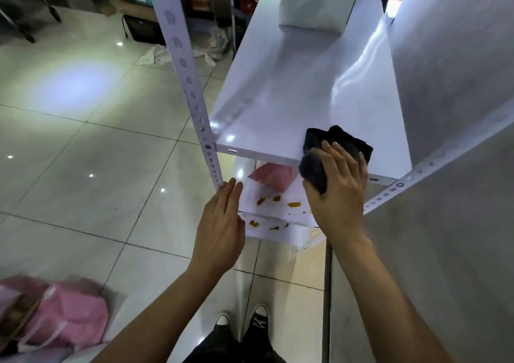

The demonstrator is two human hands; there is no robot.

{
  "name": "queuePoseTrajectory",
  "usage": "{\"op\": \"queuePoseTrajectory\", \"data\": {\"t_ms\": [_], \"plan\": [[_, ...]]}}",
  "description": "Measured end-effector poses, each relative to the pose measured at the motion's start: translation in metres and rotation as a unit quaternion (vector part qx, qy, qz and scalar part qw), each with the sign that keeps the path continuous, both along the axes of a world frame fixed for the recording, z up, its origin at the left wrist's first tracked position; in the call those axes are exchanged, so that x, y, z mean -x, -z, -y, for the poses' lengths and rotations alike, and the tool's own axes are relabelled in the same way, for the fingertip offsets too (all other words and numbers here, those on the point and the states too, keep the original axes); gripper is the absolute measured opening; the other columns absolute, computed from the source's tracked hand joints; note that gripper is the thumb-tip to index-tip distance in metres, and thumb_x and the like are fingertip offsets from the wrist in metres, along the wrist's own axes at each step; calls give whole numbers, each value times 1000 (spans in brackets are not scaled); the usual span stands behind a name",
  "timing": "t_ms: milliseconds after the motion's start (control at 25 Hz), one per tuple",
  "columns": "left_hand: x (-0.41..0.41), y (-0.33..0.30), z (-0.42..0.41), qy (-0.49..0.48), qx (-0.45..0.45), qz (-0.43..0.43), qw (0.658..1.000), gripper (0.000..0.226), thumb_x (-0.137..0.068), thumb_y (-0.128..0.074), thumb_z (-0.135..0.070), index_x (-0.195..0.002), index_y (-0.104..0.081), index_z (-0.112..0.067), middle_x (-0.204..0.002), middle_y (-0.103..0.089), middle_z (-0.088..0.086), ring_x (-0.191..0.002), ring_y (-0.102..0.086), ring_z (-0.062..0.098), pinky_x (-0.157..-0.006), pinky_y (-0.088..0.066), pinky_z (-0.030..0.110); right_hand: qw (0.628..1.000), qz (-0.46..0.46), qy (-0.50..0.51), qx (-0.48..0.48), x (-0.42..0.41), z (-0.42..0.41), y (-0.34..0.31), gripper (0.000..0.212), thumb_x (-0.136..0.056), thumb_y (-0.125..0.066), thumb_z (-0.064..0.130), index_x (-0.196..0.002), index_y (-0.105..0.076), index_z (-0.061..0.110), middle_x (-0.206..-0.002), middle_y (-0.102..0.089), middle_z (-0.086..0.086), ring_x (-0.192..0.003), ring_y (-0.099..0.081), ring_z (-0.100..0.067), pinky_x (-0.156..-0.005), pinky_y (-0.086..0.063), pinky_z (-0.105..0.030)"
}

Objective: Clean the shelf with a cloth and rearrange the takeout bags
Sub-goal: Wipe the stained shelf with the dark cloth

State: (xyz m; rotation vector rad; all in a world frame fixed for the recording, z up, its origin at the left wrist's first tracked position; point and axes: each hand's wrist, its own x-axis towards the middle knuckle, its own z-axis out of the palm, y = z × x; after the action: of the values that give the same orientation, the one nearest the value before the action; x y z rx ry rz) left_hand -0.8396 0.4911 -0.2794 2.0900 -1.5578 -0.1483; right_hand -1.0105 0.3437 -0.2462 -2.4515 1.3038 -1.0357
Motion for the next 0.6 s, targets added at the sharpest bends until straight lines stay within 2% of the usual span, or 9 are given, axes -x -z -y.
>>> {"op": "queuePoseTrajectory", "data": {"t_ms": [160,280,360,440,480,520,600], "plan": [[-2,30,-13,30,-27,-11,999,61,-82,-48,7,-143,-44,4,-147,-48,21,-138,-44,37,-113,-39,47,998,29,-50,17,18,-25,20,44,-91,-65,28,-132,-62,10,-141,-59,-3,-141,-46,-22,-118,-27,-59],[-3,61,-21,59,-47,-14,997,65,-79,-53,9,-143,-45,3,-148,-48,19,-139,-44,34,-112,-40,46,995,65,-72,-2,25,-61,55,41,-94,-65,21,-134,-60,11,-142,-58,0,-138,-48,-23,-111,-37,-59],[-3,86,-24,84,-67,-14,994,67,-80,-57,7,-145,-43,2,-150,-46,18,-140,-43,32,-112,-40,45,993,85,-55,-59,25,-83,89,39,-99,-60,27,-135,-59,13,-142,-57,2,-132,-52,-26,-104,-45,-56],[-3,113,-25,96,-83,-17,992,68,-82,-58,5,-147,-40,1,-152,-43,17,-142,-40,32,-113,-39,45,976,133,-25,-172,23,-97,125,38,-101,-54,30,-137,-57,22,-142,-57,7,-119,-58,-32,-90,-52,-57],[-5,127,-25,97,-90,-18,991,68,-82,-58,4,-148,-39,1,-153,-42,16,-143,-39,32,-114,-39,45,959,169,-18,-225,22,-100,144,37,-101,-54,24,-138,-56,26,-141,-59,9,-111,-61,-34,-83,-55,-53],[-6,142,-26,96,-97,-20,990,69,-82,-58,4,-148,-39,1,-154,-41,16,-143,-38,31,-114,-38,45,944,201,-8,-260,20,-102,163,38,-102,-53,16,-137,-56,29,-136,-63,8,-101,-64,-33,-75,-57,-43],[-10,170,-27,88,-110,-30,990,70,-83,-59,2,-149,-38,-1,-156,-39,14,-145,-36,29,-115,-37,43,929,226,12,-291,15,-98,191,45,-103,-52,6,-138,-55,33,-123,-69,6,-77,-62,-25,-61,-52,-26]]}}
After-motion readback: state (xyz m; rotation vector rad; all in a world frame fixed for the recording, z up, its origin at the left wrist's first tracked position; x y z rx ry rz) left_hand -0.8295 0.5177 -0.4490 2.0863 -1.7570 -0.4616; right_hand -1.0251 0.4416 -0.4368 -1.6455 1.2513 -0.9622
